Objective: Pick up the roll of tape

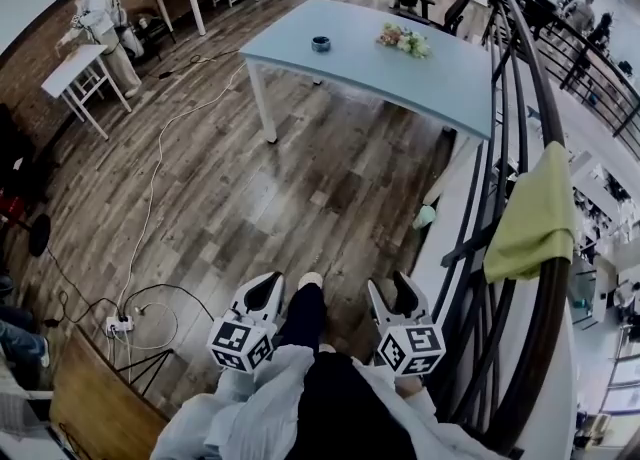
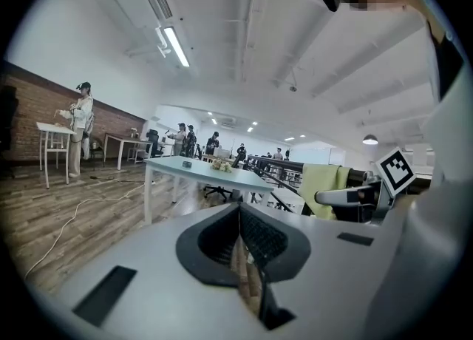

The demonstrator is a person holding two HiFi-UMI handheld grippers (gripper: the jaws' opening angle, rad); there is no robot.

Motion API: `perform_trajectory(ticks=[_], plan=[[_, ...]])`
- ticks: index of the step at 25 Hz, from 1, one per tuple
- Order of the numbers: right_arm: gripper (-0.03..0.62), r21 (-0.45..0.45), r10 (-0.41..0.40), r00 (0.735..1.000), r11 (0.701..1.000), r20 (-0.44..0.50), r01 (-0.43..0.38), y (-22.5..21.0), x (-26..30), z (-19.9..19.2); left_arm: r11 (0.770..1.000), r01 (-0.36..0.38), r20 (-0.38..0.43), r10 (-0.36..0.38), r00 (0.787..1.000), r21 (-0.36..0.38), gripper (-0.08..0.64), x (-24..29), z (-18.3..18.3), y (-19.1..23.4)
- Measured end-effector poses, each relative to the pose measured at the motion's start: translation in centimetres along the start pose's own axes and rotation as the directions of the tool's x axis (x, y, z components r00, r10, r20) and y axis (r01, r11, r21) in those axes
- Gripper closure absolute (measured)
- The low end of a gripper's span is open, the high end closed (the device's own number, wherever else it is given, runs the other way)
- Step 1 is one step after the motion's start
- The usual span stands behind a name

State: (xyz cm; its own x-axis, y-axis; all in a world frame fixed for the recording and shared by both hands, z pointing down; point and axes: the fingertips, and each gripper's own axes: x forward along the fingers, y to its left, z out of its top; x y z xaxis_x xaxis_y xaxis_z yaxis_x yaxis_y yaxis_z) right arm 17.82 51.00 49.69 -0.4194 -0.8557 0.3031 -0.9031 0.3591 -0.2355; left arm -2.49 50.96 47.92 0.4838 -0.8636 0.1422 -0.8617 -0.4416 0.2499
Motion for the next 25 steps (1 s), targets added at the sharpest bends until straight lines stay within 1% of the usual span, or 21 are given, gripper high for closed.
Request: perform_trajectory(ticks=[5, 8, 12, 17, 21, 25], plan=[[0.354, 0.011, 0.001, 1.0, 1.0, -0.016, -0.001, -0.9, 1.6, 0.4, 1.0, 0.006, -0.007, -0.006, 1.0, -0.002, 0.543, 1.8, 0.2, 0.2], [0.353, 0.006, 0.004, 1.0, 1.0, -0.022, -0.004, -1.4, 3.7, 0.8, 1.0, -0.008, -0.016, 0.008, 1.0, -0.004, 0.543, 3.3, 0.1, 1.8], [0.354, 0.0, 0.011, 1.0, 1.0, -0.026, -0.011, -2.2, 7.3, 1.9, 1.0, -0.024, -0.004, 0.024, 1.0, -0.004, 0.543, 6.1, 0.9, 4.3], [0.353, -0.007, 0.026, 0.999, 1.0, -0.024, -0.027, -2.7, 12.7, 4.5, 0.999, -0.034, 0.01, 0.034, 0.999, 0.005, 0.543, 10.3, 3.0, 7.7], [0.35, -0.009, 0.019, 1.0, 1.0, -0.011, -0.019, -3.5, 16.5, 7.2, 1.0, -0.03, 0.02, 0.03, 0.999, 0.008, 0.543, 13.6, 5.3, 10.2], [0.35, -0.012, 0.016, 1.0, 1.0, -0.014, -0.016, -3.9, 19.6, 8.9, 0.999, -0.034, 0.027, 0.034, 0.999, -0.001, 0.543, 16.1, 6.8, 12.6]])
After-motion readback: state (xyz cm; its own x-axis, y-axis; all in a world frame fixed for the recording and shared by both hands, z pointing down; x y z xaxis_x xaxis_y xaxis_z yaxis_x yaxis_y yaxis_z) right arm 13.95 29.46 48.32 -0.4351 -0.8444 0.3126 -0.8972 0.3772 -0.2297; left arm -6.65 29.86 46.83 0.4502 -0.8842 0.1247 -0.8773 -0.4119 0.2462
